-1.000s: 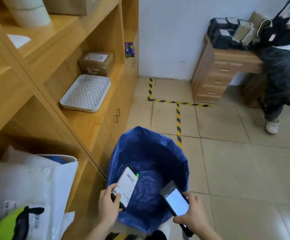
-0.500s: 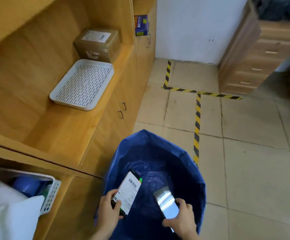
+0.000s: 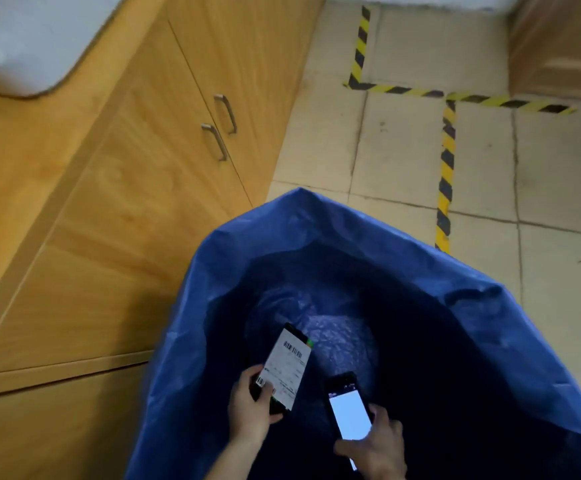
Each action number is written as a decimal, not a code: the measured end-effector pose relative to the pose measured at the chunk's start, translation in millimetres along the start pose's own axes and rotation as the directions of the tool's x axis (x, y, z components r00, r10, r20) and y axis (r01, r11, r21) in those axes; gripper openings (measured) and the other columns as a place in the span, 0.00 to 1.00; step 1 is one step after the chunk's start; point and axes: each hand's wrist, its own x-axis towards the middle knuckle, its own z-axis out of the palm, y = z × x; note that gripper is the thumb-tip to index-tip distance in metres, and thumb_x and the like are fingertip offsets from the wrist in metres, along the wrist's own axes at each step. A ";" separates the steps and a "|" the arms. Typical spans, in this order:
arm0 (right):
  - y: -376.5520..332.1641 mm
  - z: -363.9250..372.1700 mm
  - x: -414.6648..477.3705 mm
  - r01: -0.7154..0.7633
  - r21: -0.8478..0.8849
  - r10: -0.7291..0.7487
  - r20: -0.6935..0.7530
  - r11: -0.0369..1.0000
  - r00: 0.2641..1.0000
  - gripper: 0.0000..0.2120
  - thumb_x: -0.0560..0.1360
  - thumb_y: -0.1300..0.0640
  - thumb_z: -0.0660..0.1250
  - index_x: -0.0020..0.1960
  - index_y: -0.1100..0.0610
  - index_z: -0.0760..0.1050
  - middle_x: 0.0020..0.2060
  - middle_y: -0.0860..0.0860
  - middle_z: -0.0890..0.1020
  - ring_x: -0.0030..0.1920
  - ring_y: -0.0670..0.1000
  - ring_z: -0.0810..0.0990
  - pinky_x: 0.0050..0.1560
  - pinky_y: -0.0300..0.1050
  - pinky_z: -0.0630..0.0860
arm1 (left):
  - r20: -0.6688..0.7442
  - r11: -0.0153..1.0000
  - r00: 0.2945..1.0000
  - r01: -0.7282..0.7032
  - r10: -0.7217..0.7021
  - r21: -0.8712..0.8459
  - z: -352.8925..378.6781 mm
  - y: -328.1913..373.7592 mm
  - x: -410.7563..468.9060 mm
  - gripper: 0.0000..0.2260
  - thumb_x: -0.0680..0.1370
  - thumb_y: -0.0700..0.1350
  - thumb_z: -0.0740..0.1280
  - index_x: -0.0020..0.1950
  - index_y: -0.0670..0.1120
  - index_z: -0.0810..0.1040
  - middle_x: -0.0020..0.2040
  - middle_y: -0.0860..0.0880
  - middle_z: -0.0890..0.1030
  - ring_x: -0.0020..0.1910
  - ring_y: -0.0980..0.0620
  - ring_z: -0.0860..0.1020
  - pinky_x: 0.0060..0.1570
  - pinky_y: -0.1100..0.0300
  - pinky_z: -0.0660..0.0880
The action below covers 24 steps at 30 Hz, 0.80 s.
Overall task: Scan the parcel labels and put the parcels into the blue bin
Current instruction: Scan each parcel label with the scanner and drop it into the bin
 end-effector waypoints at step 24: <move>41.0 62.4 95.5 -0.025 -0.072 0.025 0.003 0.997 1.000 0.44 0.58 0.52 0.77 0.69 0.49 0.62 0.58 0.51 0.65 0.62 0.53 0.70 0.58 0.53 0.74 | 0.105 0.935 0.992 -0.099 0.067 0.340 50.5 -63.4 97.4 0.27 0.78 0.42 0.68 0.75 0.44 0.65 0.70 0.39 0.68 0.68 0.42 0.70 0.66 0.56 0.67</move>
